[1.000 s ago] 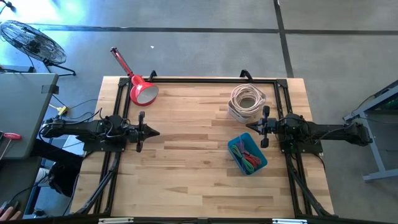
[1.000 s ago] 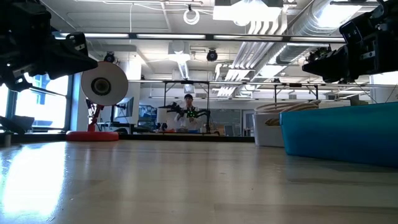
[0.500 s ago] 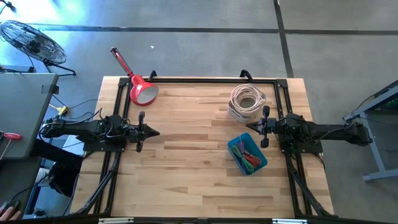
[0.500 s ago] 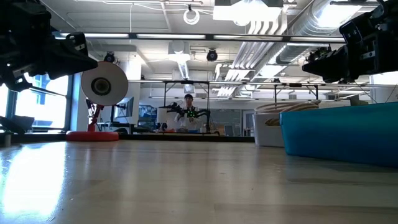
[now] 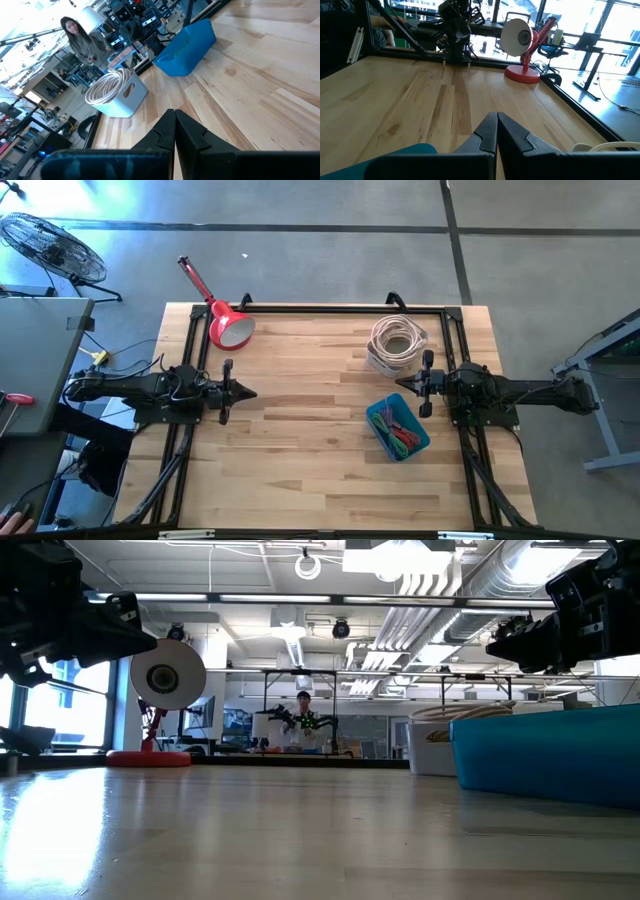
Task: Pick & Place USB Port
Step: Return to Home Position
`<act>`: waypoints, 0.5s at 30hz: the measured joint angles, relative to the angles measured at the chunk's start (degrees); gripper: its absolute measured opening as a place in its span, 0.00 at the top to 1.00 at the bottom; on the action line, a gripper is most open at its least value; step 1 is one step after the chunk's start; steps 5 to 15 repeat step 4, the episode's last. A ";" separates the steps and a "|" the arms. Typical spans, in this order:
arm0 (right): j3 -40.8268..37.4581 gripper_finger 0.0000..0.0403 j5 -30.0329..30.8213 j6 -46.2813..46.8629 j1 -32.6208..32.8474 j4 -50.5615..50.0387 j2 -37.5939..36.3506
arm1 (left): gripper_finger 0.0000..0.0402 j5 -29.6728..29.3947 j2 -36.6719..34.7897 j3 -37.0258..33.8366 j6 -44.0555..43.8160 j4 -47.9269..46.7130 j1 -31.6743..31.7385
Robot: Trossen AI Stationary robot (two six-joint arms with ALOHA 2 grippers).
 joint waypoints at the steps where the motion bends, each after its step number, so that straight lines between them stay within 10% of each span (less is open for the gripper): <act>1: 0.00 1.00 0.00 0.02 0.00 0.02 -0.01 | 1.00 0.00 0.01 0.00 0.02 0.00 0.00; 15: -0.01 1.00 0.00 0.00 -0.02 0.00 0.00 | 1.00 0.02 -0.01 0.00 0.01 0.00 -0.02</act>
